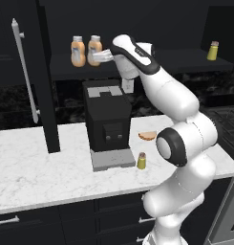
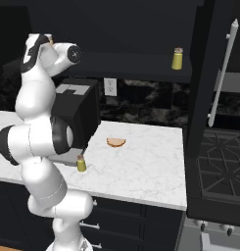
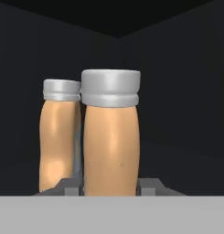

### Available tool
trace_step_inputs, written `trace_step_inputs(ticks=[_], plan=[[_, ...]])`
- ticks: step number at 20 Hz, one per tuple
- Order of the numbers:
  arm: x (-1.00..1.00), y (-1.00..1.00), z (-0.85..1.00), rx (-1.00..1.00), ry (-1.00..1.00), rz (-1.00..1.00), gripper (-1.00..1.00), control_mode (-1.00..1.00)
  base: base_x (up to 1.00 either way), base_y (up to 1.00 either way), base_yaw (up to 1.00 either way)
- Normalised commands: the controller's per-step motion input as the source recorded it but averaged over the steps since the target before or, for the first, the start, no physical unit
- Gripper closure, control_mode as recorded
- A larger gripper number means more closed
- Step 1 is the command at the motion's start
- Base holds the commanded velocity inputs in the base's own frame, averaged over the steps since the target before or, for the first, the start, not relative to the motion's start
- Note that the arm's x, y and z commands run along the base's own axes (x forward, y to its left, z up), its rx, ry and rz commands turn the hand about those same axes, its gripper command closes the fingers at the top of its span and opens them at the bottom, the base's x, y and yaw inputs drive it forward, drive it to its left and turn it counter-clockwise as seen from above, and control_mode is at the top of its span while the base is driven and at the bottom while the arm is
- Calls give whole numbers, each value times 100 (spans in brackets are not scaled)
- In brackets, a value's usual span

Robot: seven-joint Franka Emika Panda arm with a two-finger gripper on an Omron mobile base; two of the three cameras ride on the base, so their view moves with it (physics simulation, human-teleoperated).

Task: Put the shaker and condiment bottle from the counter next to their counterparts in the cabinet.

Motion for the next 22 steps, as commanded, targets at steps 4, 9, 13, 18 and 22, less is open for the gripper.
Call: trace_step_inputs(ticks=[4, 9, 13, 18, 22], plan=[[36, 29, -3, 0, 0, 0, -100, -100, 0, 0, 0], [3, 4, 3, 0, 0, 0, -100, -100, 0, 0, 0], [-11, 0, 12, 0, -1, 0, -100, -100, 0, 0, 0], [-36, 0, 11, 0, -3, 0, -100, -100, 0, 0, 0], [-57, -6, 0, 0, -1, 0, -100, -100, 0, 0, 0]])
